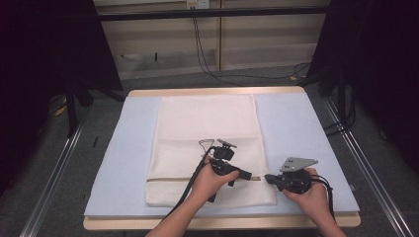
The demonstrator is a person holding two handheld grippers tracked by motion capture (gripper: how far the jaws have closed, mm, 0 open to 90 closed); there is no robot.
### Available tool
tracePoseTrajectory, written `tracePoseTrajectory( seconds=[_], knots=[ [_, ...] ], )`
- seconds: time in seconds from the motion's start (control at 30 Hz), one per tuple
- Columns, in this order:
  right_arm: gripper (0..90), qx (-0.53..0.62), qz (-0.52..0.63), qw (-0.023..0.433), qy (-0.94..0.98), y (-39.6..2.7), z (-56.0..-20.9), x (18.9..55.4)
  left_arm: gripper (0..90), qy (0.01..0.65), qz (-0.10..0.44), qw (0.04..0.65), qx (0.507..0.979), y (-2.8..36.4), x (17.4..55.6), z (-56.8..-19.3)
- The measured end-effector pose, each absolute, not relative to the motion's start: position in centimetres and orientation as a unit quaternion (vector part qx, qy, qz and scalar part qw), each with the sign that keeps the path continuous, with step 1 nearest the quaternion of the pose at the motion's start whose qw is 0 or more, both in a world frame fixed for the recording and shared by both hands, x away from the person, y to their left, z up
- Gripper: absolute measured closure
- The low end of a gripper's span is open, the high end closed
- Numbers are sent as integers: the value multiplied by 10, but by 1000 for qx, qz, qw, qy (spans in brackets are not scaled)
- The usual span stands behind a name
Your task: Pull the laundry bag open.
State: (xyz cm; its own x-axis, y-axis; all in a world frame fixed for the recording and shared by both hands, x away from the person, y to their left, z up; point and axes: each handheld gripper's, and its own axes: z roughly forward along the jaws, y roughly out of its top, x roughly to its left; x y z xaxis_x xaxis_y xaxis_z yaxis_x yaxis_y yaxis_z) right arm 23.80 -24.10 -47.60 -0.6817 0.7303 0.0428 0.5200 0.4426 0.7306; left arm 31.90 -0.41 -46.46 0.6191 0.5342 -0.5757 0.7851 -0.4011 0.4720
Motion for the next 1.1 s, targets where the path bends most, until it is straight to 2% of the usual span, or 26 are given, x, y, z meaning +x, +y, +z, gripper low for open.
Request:
tracePoseTrajectory(
  seconds=[0.2,1.1],
  knots=[
    [900,373,378,142,835,-241,-479,237,645,408,-168,361,822,-7,321,-468],
    [900,390,388,135,824,-243,-482,237,702,422,-195,353,812,-19,321,-467]
  ],
)
